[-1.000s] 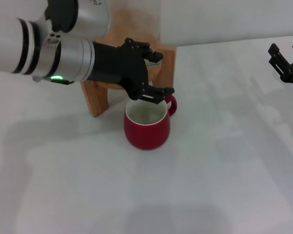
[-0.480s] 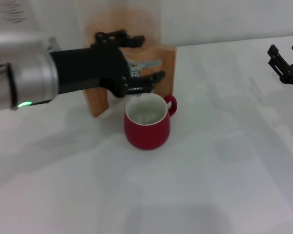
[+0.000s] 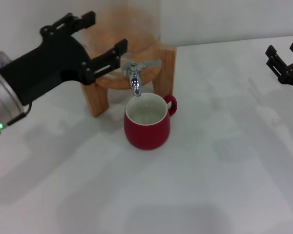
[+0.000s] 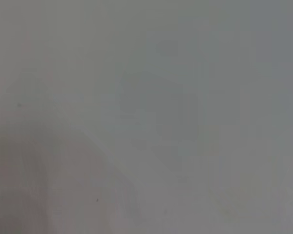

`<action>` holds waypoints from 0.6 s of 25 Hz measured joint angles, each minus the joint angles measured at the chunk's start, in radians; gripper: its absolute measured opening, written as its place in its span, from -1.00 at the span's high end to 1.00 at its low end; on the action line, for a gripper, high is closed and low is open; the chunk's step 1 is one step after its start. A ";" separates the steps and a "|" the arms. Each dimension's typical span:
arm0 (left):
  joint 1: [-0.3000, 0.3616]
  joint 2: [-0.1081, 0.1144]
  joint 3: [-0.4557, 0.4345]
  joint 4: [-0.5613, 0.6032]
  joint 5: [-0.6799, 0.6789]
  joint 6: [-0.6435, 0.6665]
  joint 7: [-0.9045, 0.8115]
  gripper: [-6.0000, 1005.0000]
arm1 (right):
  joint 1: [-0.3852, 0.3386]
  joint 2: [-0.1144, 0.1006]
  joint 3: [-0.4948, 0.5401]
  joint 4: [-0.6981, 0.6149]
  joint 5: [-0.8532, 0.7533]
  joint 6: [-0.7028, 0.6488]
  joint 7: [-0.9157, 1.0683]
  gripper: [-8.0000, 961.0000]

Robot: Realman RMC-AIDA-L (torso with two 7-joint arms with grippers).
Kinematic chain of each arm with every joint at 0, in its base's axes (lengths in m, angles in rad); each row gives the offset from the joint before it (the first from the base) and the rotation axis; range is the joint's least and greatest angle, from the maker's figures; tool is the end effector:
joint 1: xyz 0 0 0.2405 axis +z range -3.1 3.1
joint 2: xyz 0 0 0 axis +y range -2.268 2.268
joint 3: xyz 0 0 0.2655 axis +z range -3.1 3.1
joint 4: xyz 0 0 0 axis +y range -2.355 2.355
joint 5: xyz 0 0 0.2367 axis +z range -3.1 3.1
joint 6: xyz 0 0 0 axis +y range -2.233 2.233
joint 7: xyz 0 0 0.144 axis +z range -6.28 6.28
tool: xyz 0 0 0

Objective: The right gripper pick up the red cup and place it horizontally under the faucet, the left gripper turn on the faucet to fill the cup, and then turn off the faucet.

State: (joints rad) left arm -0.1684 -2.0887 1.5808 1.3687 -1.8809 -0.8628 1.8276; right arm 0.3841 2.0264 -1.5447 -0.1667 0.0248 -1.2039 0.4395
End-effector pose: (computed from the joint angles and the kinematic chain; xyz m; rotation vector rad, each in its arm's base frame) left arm -0.1486 0.3592 -0.0010 -2.3425 -0.1199 -0.8604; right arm 0.3750 0.3459 0.0156 -1.5729 0.5897 0.8283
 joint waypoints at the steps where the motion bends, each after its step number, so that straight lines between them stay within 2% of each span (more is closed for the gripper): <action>1: 0.023 -0.001 0.031 -0.001 -0.046 0.031 0.047 -0.63 | -0.001 0.000 0.000 -0.001 0.000 0.000 0.000 -0.43; 5: 0.077 -0.001 0.134 -0.020 -0.203 0.139 0.213 -0.63 | -0.003 -0.002 0.000 -0.002 0.001 -0.007 -0.006 -0.43; 7: 0.098 -0.001 0.199 -0.059 -0.355 0.195 0.377 -0.63 | -0.002 -0.002 0.000 -0.003 0.000 -0.009 -0.020 -0.42; 8: 0.100 -0.001 0.203 -0.063 -0.373 0.199 0.396 -0.63 | -0.001 -0.003 0.001 -0.003 0.000 -0.010 -0.030 -0.42; 12: 0.126 -0.001 0.245 -0.124 -0.682 0.219 0.660 -0.63 | 0.006 -0.004 0.004 -0.010 0.003 -0.011 -0.069 -0.42; 15: 0.146 -0.001 0.251 -0.145 -0.829 0.214 0.756 -0.63 | 0.010 -0.004 0.009 -0.016 0.006 -0.011 -0.086 -0.42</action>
State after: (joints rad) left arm -0.0226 -2.0893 1.8321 1.2236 -2.7100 -0.6491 2.5831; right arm 0.3939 2.0220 -1.5360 -0.1828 0.0305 -1.2150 0.3535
